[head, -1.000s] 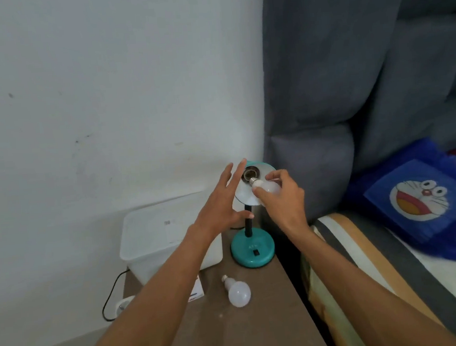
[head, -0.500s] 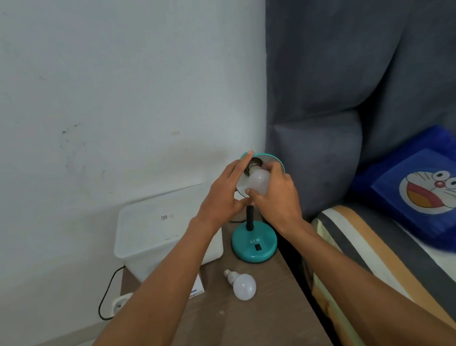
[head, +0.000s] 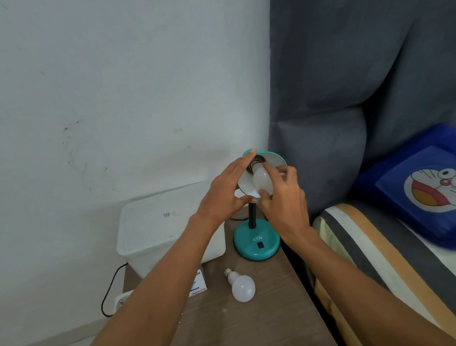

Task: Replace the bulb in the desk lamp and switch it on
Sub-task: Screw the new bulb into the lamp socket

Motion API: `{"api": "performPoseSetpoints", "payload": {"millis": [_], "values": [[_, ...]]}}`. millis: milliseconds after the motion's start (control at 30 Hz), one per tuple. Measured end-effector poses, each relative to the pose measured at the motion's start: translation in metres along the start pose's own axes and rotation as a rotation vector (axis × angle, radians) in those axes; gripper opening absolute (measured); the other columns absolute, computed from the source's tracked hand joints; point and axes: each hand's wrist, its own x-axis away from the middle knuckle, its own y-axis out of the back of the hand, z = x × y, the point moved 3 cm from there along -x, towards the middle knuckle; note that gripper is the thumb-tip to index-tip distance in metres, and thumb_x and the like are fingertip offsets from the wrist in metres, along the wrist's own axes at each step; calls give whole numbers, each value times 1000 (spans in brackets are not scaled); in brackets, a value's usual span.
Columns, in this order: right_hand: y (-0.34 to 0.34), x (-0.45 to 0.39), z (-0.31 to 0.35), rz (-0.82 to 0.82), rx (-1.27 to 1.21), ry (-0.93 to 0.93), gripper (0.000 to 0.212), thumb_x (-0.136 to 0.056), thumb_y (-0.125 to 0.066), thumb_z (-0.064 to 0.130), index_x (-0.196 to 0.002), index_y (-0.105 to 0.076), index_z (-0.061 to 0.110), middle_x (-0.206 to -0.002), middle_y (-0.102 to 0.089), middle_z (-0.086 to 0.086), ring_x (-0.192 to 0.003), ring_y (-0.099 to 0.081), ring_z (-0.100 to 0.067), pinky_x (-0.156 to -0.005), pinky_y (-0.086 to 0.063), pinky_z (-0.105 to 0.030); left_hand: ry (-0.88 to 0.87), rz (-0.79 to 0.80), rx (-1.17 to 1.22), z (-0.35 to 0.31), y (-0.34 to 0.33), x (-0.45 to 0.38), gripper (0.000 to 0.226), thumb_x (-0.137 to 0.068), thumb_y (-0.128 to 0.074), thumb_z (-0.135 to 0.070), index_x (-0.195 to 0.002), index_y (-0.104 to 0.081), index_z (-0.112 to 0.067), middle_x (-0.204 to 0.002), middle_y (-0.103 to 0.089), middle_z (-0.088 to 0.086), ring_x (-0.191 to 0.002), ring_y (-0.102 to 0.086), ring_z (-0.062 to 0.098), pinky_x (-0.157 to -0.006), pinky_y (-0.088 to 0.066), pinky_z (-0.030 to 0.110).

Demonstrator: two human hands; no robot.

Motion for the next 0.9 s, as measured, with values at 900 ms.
{"api": "performPoseSetpoints", "payload": {"millis": [900], "values": [[-4,1,3,-25,-391,-322,54,-80,-81,28,-124,-50,24,-119,-52,1,-86,-64,-14,-62,-40,-6,-35,14,-26,1,-1,1,96,-84,-85,-19,-160,-28,-31,-160,-40,-6,-141,-43,7,-108,-48,21]]}}
